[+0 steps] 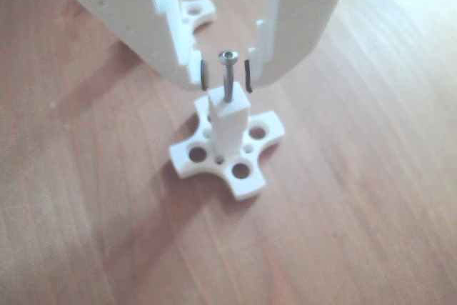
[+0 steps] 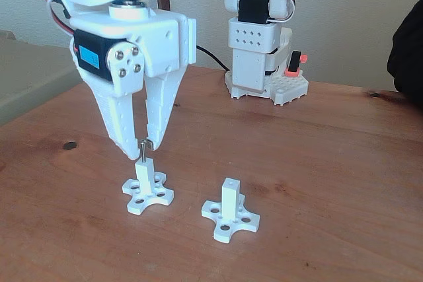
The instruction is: Grab the screw and set it in the hole.
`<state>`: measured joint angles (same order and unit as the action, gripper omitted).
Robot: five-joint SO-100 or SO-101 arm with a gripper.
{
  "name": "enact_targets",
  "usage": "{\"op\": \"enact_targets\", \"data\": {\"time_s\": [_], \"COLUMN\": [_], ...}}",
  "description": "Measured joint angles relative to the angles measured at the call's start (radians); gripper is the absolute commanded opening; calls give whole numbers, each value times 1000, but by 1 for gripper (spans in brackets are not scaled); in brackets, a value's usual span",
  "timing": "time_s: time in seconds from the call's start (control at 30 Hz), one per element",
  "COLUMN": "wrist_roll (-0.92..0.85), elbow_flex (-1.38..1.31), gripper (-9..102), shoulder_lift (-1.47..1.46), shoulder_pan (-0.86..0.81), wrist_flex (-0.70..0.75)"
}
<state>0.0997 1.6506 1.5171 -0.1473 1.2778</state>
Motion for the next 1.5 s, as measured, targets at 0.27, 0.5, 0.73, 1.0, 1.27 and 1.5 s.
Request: {"op": "enact_targets", "data": {"time_s": [0.27,0.5,0.73,1.0,1.27,1.5], "wrist_roll": [0,0,0,0,0,0], "elbow_flex": [0,0,0,-17,-17,-17], "gripper": [4,4,4,2,1,0], "shoulder_lift": [0,0,-3,-9,-9,-9], "shoulder_pan": [0,0,0,0,0,0], "wrist_flex": [0,0,0,0,0,0]}}
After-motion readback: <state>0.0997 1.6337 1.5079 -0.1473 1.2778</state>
